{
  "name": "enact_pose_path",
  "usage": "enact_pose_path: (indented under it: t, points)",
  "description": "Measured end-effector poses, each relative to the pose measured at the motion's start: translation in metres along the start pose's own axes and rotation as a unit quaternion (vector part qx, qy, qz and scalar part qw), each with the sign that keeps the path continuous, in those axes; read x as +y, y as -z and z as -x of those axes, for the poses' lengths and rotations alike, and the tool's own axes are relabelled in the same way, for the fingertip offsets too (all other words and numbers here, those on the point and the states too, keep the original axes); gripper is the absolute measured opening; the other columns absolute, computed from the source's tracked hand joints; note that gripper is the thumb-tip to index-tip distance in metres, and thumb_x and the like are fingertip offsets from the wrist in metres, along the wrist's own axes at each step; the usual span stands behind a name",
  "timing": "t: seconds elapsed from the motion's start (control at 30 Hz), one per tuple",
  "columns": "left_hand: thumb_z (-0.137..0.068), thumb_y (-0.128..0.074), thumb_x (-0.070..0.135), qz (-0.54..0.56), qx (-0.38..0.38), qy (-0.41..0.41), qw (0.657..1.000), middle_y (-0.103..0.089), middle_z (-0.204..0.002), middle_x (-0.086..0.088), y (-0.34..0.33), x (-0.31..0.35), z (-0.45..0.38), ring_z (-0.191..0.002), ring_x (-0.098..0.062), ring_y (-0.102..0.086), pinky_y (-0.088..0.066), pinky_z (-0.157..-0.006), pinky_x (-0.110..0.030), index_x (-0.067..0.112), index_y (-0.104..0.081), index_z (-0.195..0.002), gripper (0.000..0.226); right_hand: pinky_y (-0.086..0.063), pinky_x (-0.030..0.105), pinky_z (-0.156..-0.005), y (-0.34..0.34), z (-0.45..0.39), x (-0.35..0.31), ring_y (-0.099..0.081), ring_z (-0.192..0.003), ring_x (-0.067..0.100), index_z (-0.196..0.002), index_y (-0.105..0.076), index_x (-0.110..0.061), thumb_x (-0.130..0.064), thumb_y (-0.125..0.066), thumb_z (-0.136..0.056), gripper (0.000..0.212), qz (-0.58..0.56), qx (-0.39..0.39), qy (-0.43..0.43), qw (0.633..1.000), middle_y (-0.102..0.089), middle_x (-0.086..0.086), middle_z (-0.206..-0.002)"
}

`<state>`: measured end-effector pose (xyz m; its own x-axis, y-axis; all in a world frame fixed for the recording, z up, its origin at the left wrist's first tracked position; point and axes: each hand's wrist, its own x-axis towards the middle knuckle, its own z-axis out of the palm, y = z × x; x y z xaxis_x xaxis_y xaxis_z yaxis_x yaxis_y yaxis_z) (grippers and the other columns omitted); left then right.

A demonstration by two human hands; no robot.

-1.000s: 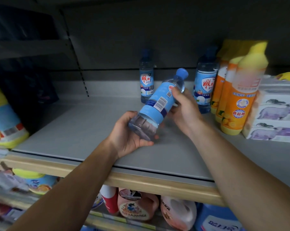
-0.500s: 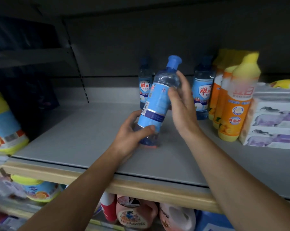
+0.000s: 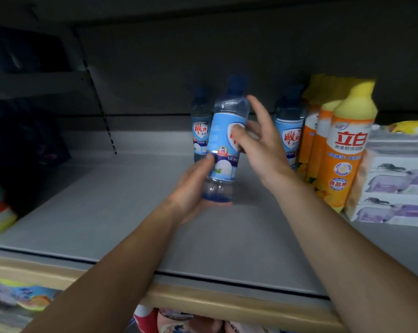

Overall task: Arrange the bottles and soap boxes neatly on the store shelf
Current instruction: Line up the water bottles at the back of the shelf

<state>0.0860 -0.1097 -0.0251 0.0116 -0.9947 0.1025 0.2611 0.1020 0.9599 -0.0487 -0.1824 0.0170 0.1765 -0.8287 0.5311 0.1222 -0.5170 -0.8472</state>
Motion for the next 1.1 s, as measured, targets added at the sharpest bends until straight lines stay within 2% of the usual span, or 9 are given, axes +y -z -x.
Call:
enact_pose_path:
  t: [0.17,0.27,0.43,0.63,0.77,0.83,0.93,1.0,1.1]
  points:
    - [-0.078,-0.067,0.035,-0.042,0.069,-0.104,0.991,-0.070,-0.100,-0.005,-0.003,-0.011,0.006,-0.082,-0.024,-0.069,-0.056,-0.060,-0.040,0.017,-0.057,-0.118,0.044,-0.053,0.013,-0.066,-0.003,0.004,-0.001,-0.066,-0.089,-0.008,-0.137,-0.040,-0.055,-0.034,-0.067,-0.084,0.063,0.057,0.000,0.037,0.998,-0.063,-0.024,-0.108]
    - [-0.082,-0.062,0.038,-0.010,0.012,-0.040,0.999,-0.071,-0.097,-0.009,0.002,-0.006,0.015,-0.080,-0.031,-0.070,-0.056,-0.060,-0.044,0.019,-0.061,-0.117,0.040,-0.056,0.018,-0.073,-0.004,0.004,0.000,-0.065,-0.092,-0.009,-0.135,-0.040,-0.056,-0.041,-0.066,-0.083,0.060,0.073,-0.019,0.018,0.997,-0.061,-0.023,-0.114]
    - [-0.084,-0.061,0.049,0.015,-0.082,0.054,0.995,-0.072,-0.091,-0.015,0.000,-0.004,0.023,-0.073,-0.032,-0.072,-0.058,-0.059,-0.044,0.011,-0.063,-0.111,0.047,-0.058,0.040,-0.086,-0.007,0.006,0.010,-0.070,-0.093,0.009,-0.122,-0.048,-0.062,-0.056,-0.063,-0.069,0.055,0.082,-0.042,-0.073,0.993,-0.068,-0.007,-0.113]
    - [-0.070,-0.054,0.061,0.036,-0.120,0.122,0.985,-0.072,-0.083,-0.016,0.002,0.000,0.024,-0.067,-0.034,-0.071,-0.057,-0.049,-0.035,0.010,-0.061,-0.112,0.067,-0.058,0.027,-0.059,-0.004,0.009,0.010,-0.072,-0.077,0.004,-0.108,-0.052,-0.062,-0.063,-0.062,-0.063,0.047,0.077,-0.033,-0.117,0.990,-0.069,-0.009,-0.108]
    - [-0.078,-0.054,0.057,0.017,-0.116,0.079,0.990,-0.072,-0.083,-0.016,0.003,-0.004,0.021,-0.066,-0.031,-0.070,-0.056,-0.051,-0.037,0.007,-0.058,-0.116,0.063,-0.059,0.027,-0.058,0.000,0.008,0.010,-0.073,-0.072,0.005,-0.135,-0.043,-0.034,-0.062,-0.067,-0.067,0.078,0.060,-0.026,-0.160,0.985,-0.069,-0.007,-0.102]
    - [-0.086,-0.057,0.050,-0.006,-0.097,0.031,0.995,-0.071,-0.085,-0.017,0.004,-0.008,0.019,-0.066,-0.029,-0.069,-0.056,-0.053,-0.039,0.006,-0.061,-0.112,0.052,-0.060,0.031,-0.065,0.004,0.008,0.011,-0.074,-0.075,0.010,-0.120,-0.058,-0.018,-0.058,-0.067,-0.071,0.064,0.045,-0.041,-0.175,0.983,-0.075,-0.002,-0.097]
    - [-0.088,-0.057,0.034,-0.039,-0.074,-0.043,0.996,-0.072,-0.099,-0.014,0.007,-0.017,0.016,-0.082,-0.028,-0.070,-0.059,-0.070,-0.044,0.014,-0.068,-0.108,0.030,-0.059,0.032,-0.075,0.008,0.011,0.011,-0.073,-0.083,0.010,-0.106,-0.067,-0.023,-0.052,-0.067,-0.070,0.047,0.034,-0.032,-0.117,0.992,-0.076,-0.007,-0.090]
    - [-0.089,-0.057,0.026,-0.083,-0.057,-0.095,0.990,-0.070,-0.112,-0.011,0.009,-0.022,0.011,-0.099,-0.026,-0.068,-0.056,-0.087,-0.041,0.013,-0.064,-0.118,0.033,-0.059,0.026,-0.070,0.010,0.014,0.011,-0.073,-0.085,0.009,-0.117,-0.062,-0.027,-0.043,-0.070,-0.072,0.048,0.020,-0.034,-0.075,0.996,-0.076,-0.008,-0.093]
    - [-0.089,-0.057,0.018,-0.161,-0.030,-0.150,0.975,-0.068,-0.118,-0.010,0.012,-0.024,0.007,-0.107,-0.021,-0.065,-0.052,-0.093,-0.035,0.005,-0.053,-0.128,0.042,-0.059,0.026,-0.075,0.011,0.020,0.011,-0.071,-0.094,0.008,-0.134,-0.051,-0.028,-0.034,-0.072,-0.075,0.063,0.031,-0.042,-0.026,0.998,-0.075,-0.007,-0.103]
